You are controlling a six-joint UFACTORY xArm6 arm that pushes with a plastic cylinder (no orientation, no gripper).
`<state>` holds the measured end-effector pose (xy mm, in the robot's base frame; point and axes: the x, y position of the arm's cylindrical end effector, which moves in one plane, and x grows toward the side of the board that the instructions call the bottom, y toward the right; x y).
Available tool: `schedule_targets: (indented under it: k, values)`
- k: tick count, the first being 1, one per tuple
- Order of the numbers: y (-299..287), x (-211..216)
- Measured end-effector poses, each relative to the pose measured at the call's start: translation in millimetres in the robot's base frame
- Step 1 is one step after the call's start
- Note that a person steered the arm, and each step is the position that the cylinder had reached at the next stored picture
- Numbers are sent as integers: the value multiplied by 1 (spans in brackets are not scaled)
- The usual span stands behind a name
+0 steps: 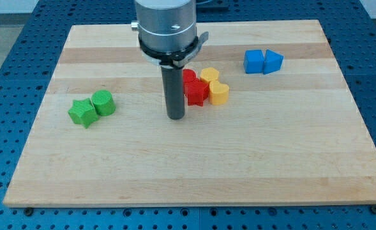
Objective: Move the green blocks to the left side of the red circle
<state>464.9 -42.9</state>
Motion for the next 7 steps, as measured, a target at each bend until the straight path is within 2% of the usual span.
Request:
schedule_targets:
  k: [3, 4, 5, 7]
  values:
    - [-2, 14]
    - [-21, 41]
    - [-76, 66]
    - [-197, 56]
